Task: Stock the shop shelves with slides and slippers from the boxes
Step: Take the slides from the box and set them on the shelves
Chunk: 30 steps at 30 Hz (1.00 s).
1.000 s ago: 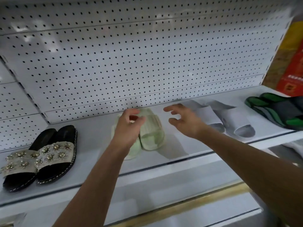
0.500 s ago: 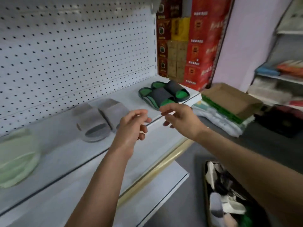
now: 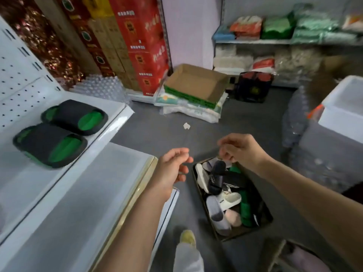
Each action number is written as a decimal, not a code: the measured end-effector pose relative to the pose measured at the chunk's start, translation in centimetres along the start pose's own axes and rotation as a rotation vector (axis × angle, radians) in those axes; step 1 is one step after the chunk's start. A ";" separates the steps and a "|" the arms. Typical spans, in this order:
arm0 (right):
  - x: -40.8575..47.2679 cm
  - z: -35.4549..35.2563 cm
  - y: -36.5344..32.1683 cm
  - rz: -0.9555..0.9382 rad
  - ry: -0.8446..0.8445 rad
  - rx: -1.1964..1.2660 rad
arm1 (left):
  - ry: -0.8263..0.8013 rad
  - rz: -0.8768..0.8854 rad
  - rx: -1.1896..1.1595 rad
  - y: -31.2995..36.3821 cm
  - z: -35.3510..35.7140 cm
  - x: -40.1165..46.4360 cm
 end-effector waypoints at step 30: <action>10.6 -2.6 58.3 1.118 0.225 0.112 | -0.100 -0.843 0.212 -44.4 14.6 38.7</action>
Point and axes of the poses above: each hand's wrist, its own x-axis towards the middle knuckle, its own z-axis out of the palm, y = z × x, the point moved 8 cm from there along x, towards the middle knuckle, and after that the axes turned 8 degrees about x, right-handed, at the moved point
